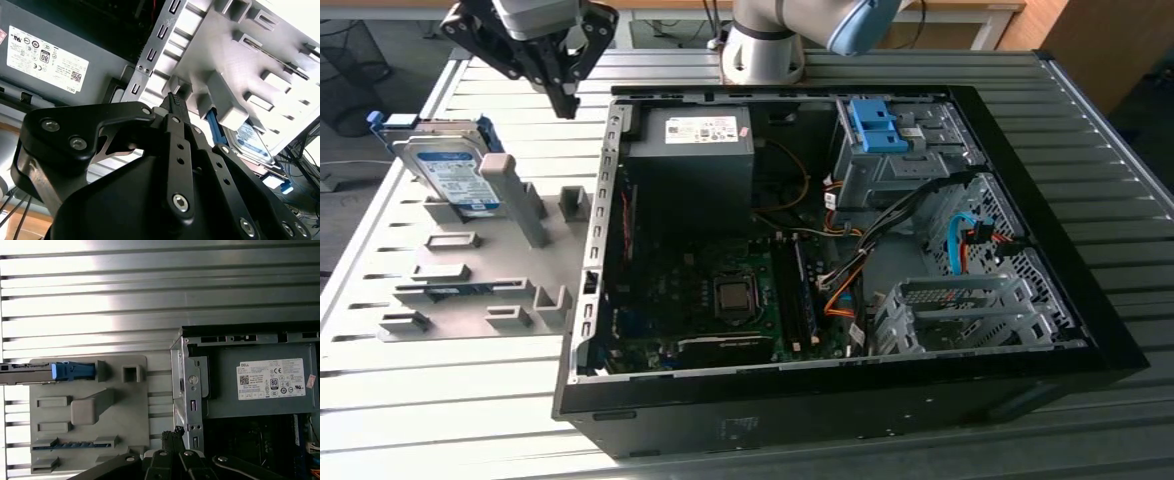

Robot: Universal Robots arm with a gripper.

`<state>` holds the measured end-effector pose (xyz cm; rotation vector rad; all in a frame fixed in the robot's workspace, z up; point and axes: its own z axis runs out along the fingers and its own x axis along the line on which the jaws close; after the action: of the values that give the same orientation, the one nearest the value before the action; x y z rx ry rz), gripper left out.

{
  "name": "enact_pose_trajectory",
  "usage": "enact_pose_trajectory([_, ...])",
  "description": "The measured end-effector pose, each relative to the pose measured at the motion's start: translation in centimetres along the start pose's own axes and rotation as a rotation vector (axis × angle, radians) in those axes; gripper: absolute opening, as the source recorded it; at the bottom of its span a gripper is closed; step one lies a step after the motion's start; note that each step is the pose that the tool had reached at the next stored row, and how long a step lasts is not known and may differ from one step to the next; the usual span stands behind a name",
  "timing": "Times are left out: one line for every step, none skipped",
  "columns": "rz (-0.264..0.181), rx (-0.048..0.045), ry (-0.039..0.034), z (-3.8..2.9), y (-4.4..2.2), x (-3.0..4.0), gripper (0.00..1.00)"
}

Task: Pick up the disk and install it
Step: 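Reach for the disk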

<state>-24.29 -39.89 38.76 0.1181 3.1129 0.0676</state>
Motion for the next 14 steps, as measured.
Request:
enact_pose_trajectory([0.0,0.0,0.0,0.0,-0.01,0.07,0.11])
enact_pose_trajectory([0.0,0.0,0.0001,0.01,-0.01,0.14,0.11])
enact_pose_trajectory([0.0,-0.0001,0.0,0.01,-0.02,0.23,0.11])
enact_pose_trajectory([0.0,0.0,0.0,0.01,-0.03,0.34,0.11])
enact_pose_trajectory([0.0,0.0,0.0,0.01,-0.04,0.47,0.11])
enact_pose_trajectory([0.0,0.0,0.0,0.02,-0.05,0.61,0.11])
enact_pose_trajectory([0.0,-0.0001,0.0,0.01,-0.06,0.77,0.11])
enact_pose_trajectory([0.0,0.0,0.0001,0.01,-0.07,0.97,0.11])
enact_pose_trajectory([0.0,0.0,0.0,0.0,-0.08,1.21,0.11])
enact_pose_trajectory([0.0,-0.0001,0.0,0.0,-0.08,1.54,0.11])
enact_pose_trajectory([0.0,-0.0001,0.0,0.0,-0.08,1.92,0.11])
enact_pose_trajectory([0.0,-0.0001,0.0,-0.01,-0.08,2.31,0.11])
enact_pose_trajectory([0.0,0.0,0.0,-0.02,-0.1,2.7,0.11])
enact_pose_trajectory([0.0,0.0,-0.0001,-0.02,-0.12,3.09,0.11])
